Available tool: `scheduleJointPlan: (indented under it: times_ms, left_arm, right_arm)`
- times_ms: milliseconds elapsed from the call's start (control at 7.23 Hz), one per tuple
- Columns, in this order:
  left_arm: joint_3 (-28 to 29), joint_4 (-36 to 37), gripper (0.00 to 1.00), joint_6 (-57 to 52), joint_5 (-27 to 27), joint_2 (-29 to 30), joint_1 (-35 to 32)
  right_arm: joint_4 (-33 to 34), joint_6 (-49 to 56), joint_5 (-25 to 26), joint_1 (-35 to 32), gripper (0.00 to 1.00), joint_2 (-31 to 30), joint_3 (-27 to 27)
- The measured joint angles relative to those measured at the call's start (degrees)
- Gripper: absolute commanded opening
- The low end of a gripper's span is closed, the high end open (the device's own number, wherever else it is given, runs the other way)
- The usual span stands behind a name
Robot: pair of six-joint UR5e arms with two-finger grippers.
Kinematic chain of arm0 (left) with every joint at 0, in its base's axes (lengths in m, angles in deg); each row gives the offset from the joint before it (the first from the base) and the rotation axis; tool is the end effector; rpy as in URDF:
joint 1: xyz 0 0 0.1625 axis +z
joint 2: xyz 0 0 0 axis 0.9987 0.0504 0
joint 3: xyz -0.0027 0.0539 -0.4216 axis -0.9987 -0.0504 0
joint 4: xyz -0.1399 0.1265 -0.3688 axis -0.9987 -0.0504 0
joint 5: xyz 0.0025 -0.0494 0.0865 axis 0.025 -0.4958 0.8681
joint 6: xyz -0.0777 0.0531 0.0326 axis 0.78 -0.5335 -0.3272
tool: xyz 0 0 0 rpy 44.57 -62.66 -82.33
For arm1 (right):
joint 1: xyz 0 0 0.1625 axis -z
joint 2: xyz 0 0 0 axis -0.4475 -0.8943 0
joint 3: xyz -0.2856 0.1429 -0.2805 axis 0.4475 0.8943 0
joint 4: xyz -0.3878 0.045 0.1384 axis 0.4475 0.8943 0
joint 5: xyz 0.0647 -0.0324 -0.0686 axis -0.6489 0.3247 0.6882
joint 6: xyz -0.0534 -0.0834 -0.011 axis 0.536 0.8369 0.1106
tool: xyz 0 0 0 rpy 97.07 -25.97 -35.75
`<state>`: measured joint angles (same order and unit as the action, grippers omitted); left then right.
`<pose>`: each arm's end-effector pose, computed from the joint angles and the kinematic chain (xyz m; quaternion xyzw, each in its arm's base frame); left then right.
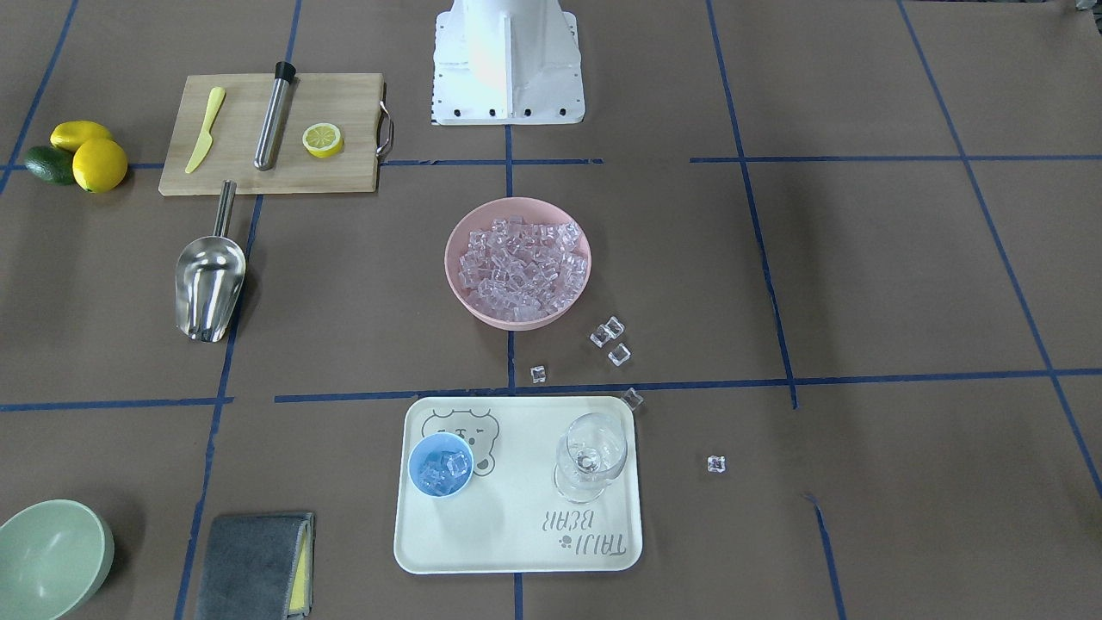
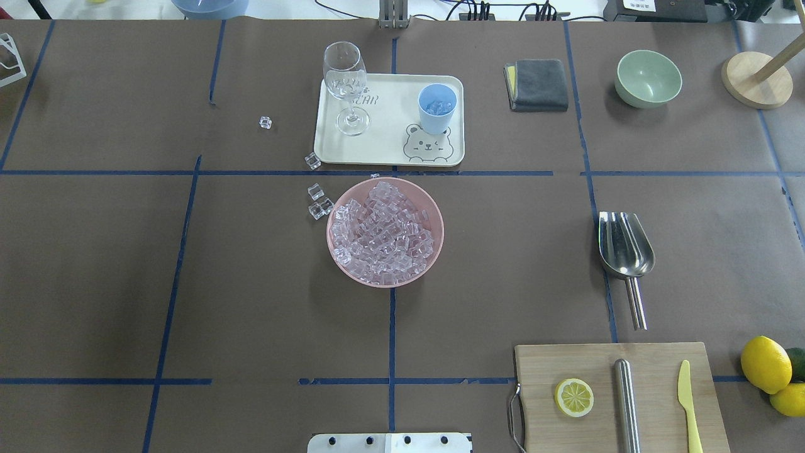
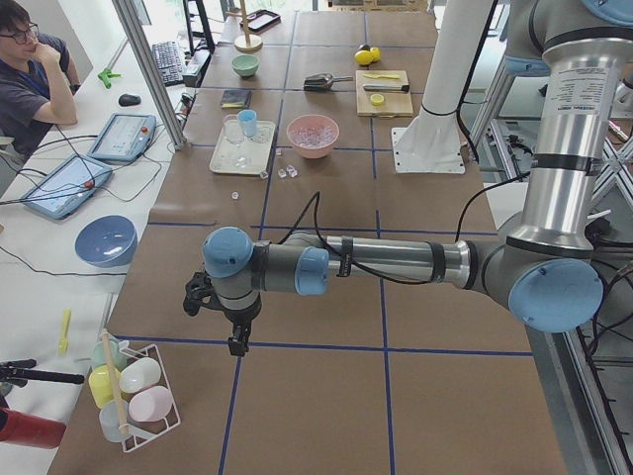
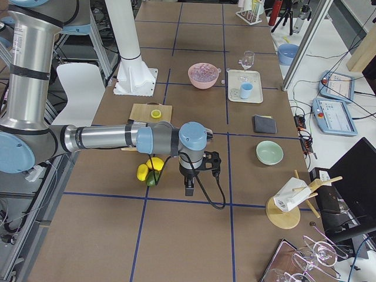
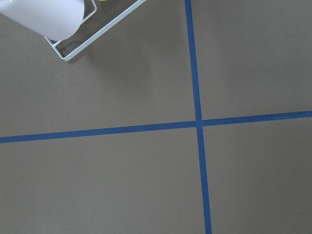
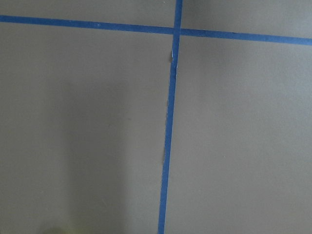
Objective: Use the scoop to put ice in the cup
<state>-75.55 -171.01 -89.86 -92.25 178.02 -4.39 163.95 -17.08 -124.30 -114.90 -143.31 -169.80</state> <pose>-0.0788 -0.5338 0.6266 0.0503 0.3684 0.0277 0.9279 0.0535 -0.4019 0.6129 -0.0036 -0.3671 -0.0346 0.9295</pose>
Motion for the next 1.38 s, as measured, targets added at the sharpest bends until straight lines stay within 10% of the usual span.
scheduleJointPlan:
  times_ms: [1382]
  left_arm:
    - [-4.0, 0.4, 1.00, -0.2, 0.0, -2.0, 0.3]
  right_arm:
    - [0.0, -0.1, -0.2, 0.1, 1.00, 0.5, 0.0]
